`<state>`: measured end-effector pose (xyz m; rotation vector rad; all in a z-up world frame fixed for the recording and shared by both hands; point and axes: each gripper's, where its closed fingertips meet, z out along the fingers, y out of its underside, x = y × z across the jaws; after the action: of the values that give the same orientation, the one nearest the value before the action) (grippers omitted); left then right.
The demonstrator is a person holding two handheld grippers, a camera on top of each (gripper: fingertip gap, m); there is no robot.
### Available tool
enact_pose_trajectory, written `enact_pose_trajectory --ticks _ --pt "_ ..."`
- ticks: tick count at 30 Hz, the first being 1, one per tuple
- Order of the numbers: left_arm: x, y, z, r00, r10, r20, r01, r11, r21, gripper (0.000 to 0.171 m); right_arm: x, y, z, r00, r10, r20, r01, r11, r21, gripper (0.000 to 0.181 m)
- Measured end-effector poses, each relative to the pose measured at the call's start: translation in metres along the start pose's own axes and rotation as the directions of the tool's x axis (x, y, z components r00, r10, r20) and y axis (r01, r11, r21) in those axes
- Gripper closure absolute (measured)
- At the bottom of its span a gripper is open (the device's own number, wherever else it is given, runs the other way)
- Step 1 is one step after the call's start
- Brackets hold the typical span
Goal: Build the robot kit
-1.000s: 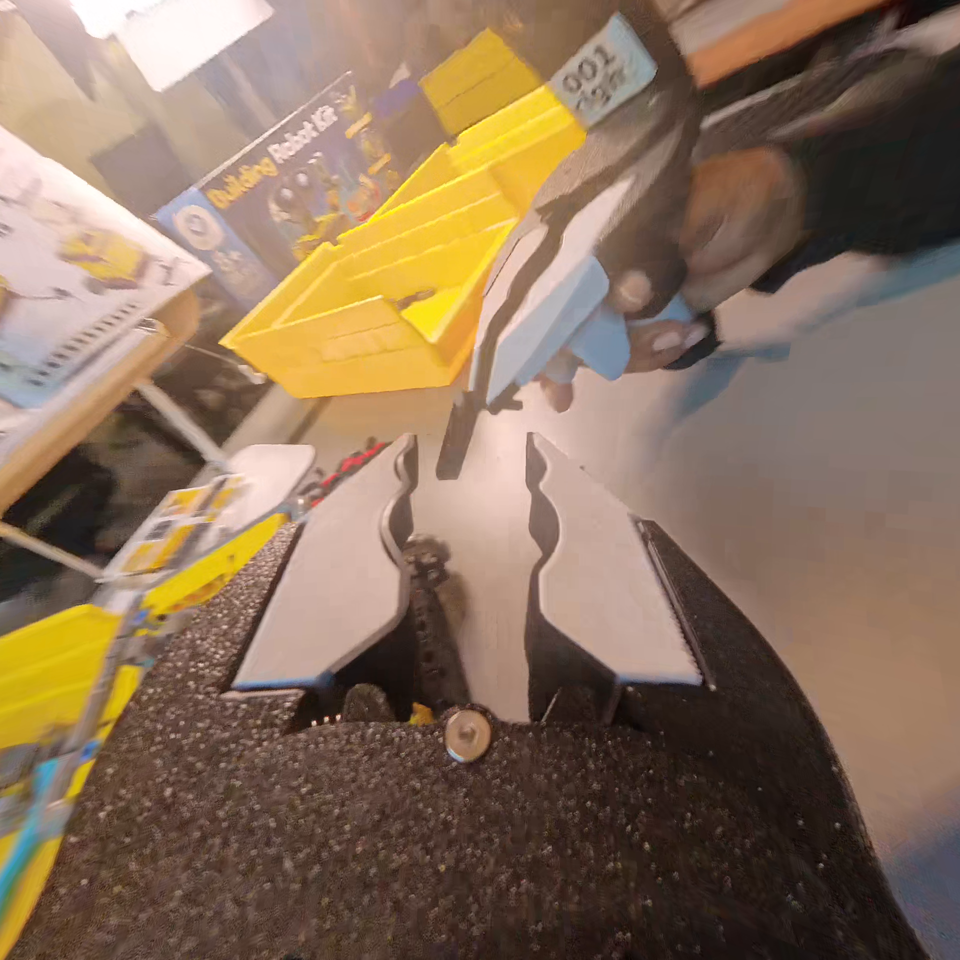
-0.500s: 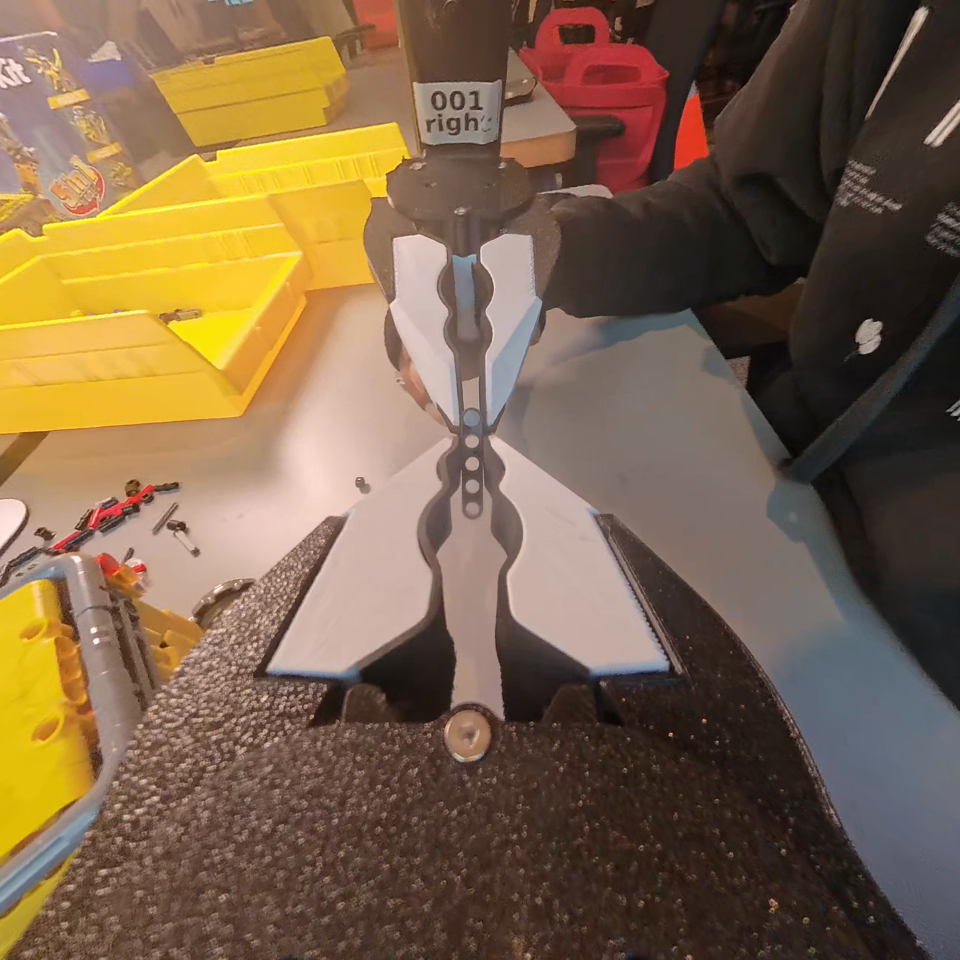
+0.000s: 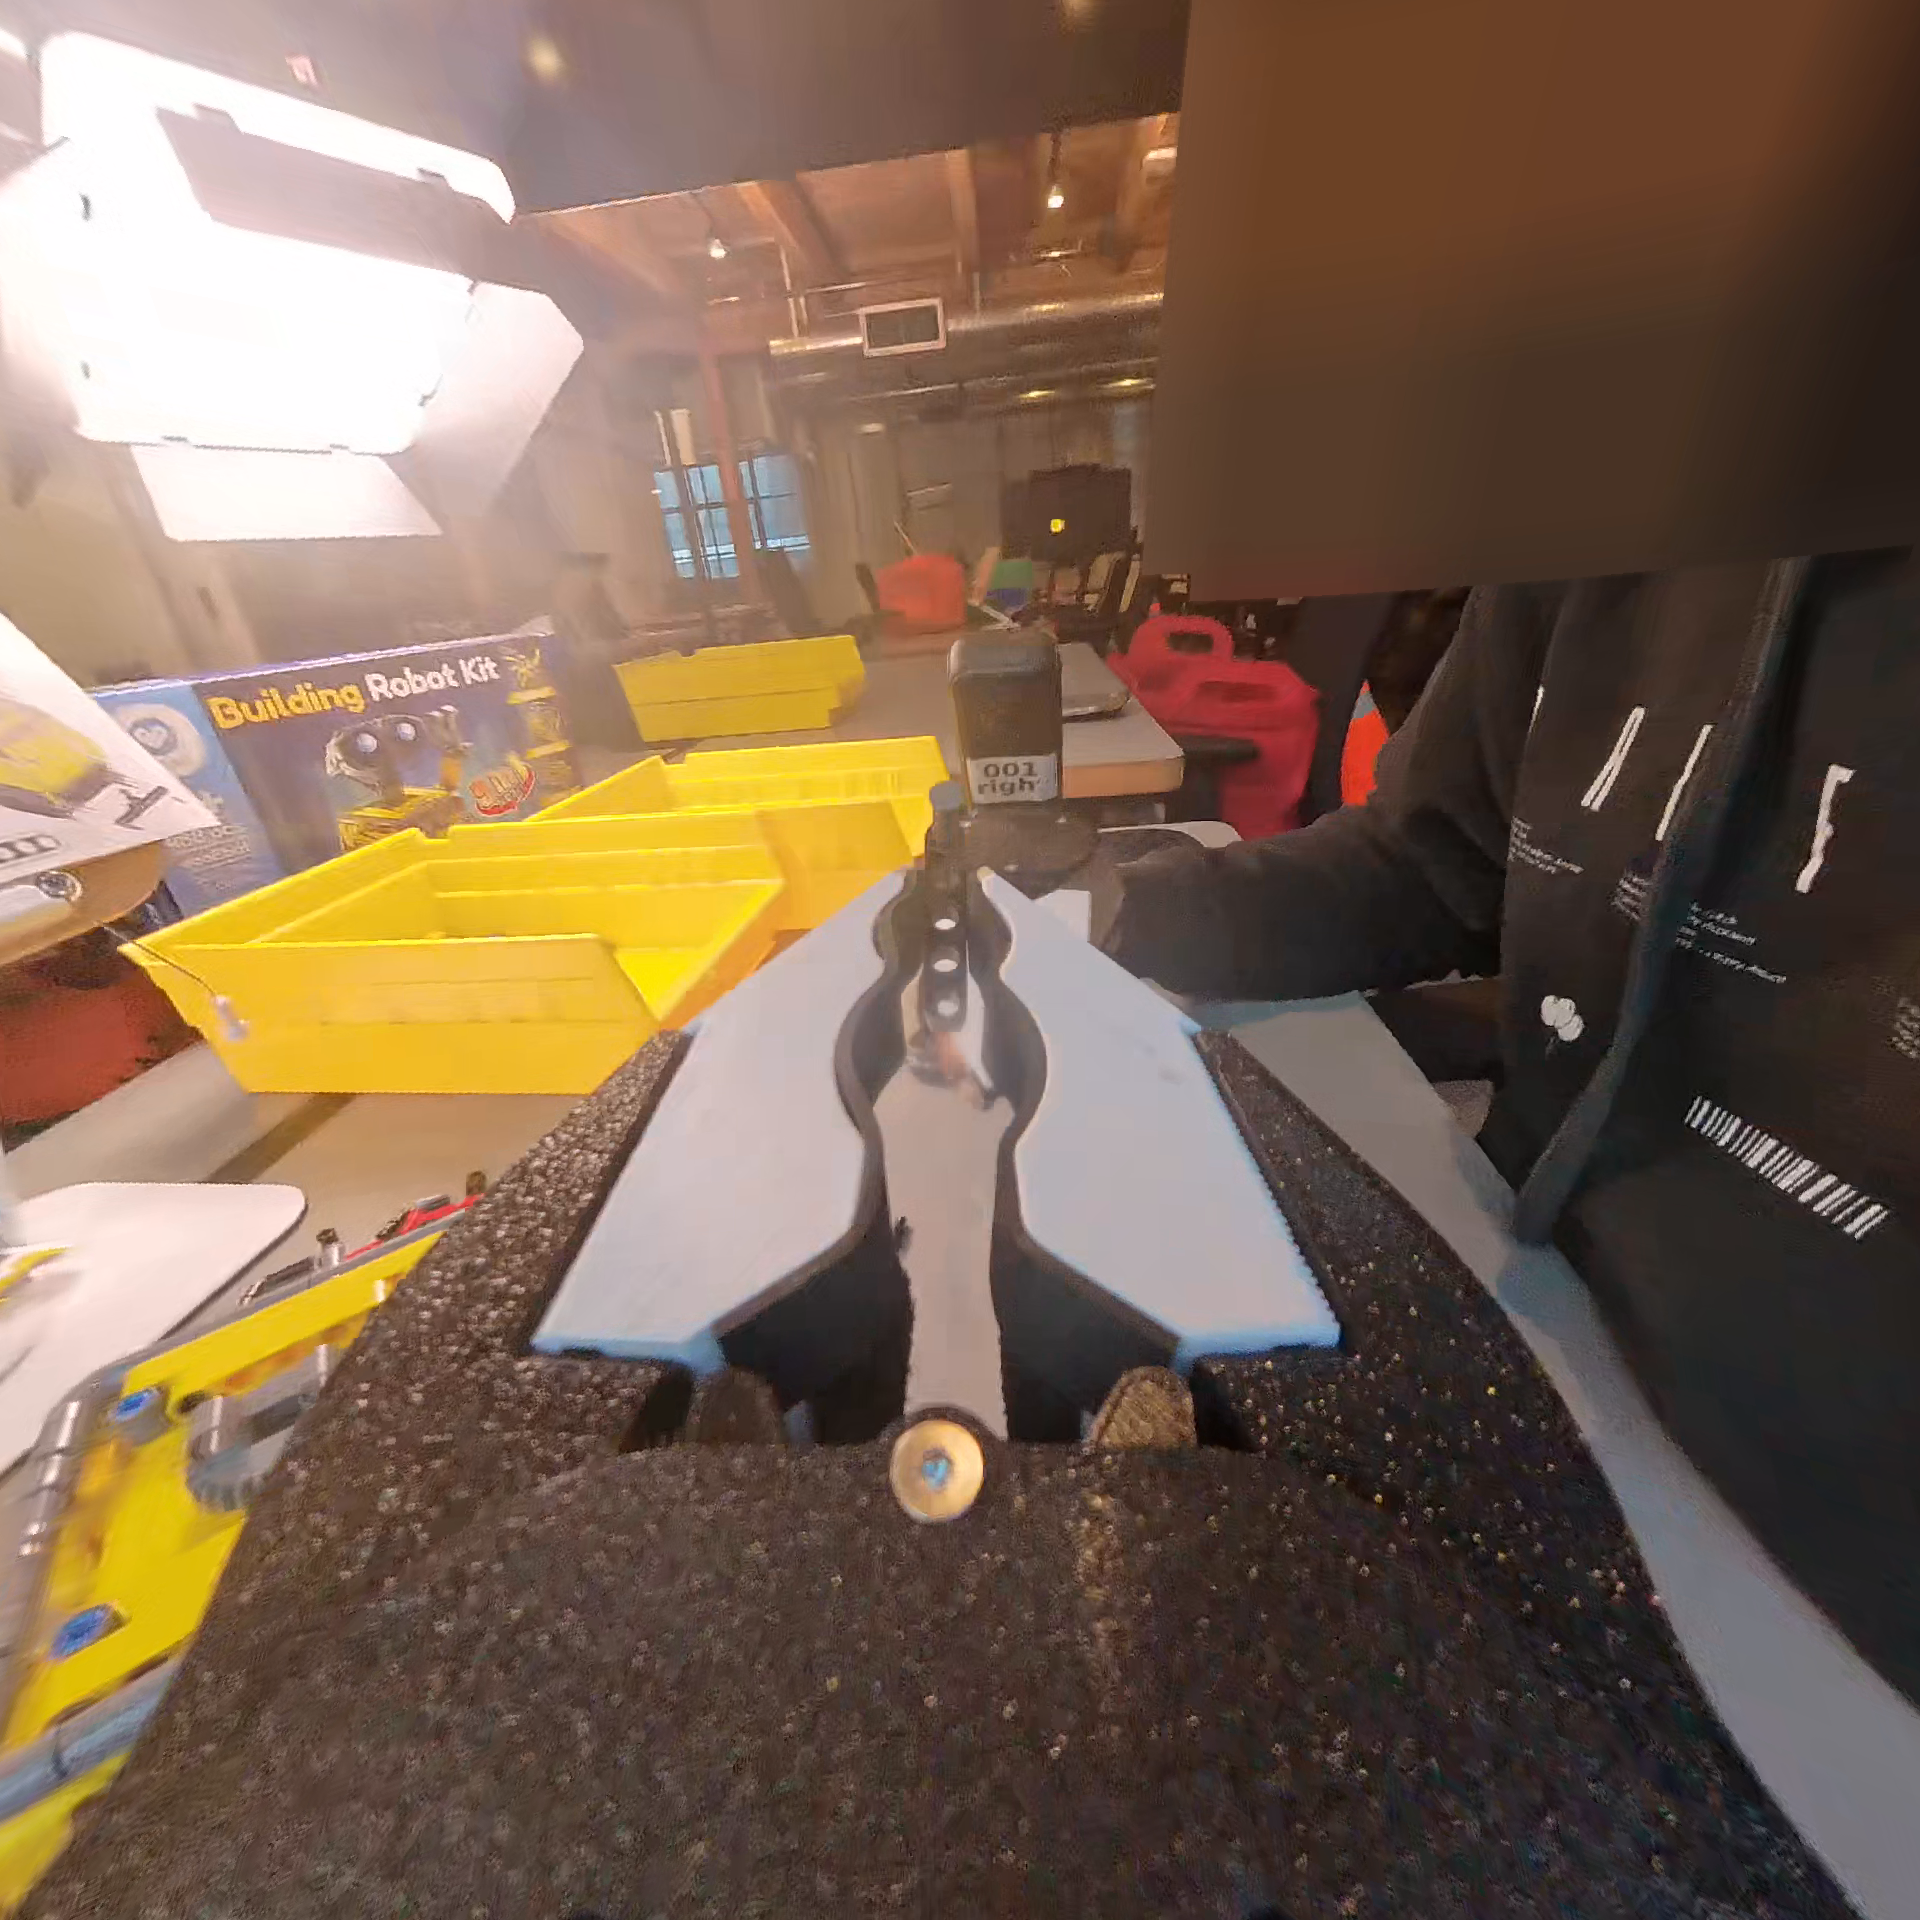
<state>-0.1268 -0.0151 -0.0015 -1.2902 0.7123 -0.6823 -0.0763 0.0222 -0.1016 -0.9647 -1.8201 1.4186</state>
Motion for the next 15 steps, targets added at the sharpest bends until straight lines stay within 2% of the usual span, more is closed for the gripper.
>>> enact_pose_trajectory --ticks 3,7,15 --pt "-0.002 0.02 0.007 0.996 -0.083 -0.015 0.082 0.995 -0.063 0.167 0.009 0.003 0.005 0.997 -0.071 -0.039 0.068 0.994 -0.081 0.175" --pt "-0.002 0.043 0.017 0.98 -0.198 -0.014 0.194 0.971 -0.139 0.167 0.013 0.043 0.007 0.988 -0.141 -0.062 0.115 0.943 -0.312 0.175" --pt "0.005 0.06 0.027 0.975 -0.219 -0.024 0.21 0.956 -0.206 0.167 0.002 0.075 0.009 0.978 -0.21 -0.012 0.177 0.854 -0.489 0.174"
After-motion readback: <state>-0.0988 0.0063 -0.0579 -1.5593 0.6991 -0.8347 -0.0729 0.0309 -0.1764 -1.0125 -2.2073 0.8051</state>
